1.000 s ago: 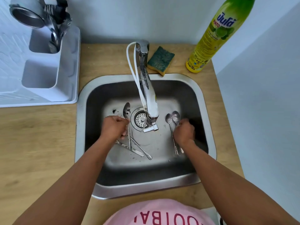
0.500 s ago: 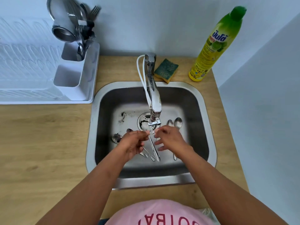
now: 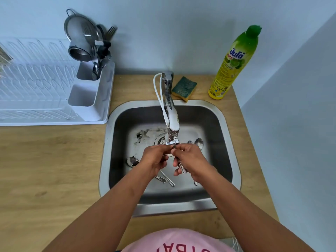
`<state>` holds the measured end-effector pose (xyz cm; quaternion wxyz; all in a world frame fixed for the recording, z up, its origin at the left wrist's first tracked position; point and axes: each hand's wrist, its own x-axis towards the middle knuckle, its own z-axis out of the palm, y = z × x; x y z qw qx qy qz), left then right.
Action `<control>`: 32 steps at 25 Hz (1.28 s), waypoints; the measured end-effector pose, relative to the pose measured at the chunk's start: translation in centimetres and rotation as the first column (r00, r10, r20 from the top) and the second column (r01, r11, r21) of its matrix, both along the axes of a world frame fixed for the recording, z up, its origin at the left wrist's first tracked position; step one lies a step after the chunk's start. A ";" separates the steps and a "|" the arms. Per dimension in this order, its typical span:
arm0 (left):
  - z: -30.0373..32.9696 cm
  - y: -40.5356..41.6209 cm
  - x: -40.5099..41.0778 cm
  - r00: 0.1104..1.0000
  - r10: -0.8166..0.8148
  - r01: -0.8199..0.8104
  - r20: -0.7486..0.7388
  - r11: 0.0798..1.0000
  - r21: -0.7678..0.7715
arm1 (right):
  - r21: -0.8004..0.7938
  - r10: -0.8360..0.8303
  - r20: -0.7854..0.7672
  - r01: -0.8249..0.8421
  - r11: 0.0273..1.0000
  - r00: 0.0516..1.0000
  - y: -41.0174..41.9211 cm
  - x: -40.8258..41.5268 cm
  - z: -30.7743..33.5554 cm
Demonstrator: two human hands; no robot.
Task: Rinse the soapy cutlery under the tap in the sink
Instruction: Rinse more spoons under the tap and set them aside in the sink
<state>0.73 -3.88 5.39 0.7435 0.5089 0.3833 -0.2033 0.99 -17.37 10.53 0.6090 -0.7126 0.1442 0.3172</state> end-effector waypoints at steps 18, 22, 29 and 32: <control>1.1 2.5 1.6 0.992 0.082 -0.067 0.097 0.986 -0.152 | 0.016 -0.134 0.078 0.133 0.991 0.988 1.6 1.3 -3.0; 1.6 2.0 1.6 0.986 0.027 -0.010 0.167 0.995 -0.099 | 0.171 -0.075 -0.072 0.087 0.982 0.995 1.5 0.2 -3.1; 1.6 0.8 0.7 0.981 -0.063 0.072 0.183 0.996 -0.045 | 0.241 -0.202 -0.064 0.212 0.947 0.977 -0.1 0.0 -3.4; 1.4 0.9 0.3 0.978 -0.081 0.073 0.194 0.996 0.050 | 0.209 -0.086 0.026 0.078 0.975 0.996 -1.0 -0.3 -3.8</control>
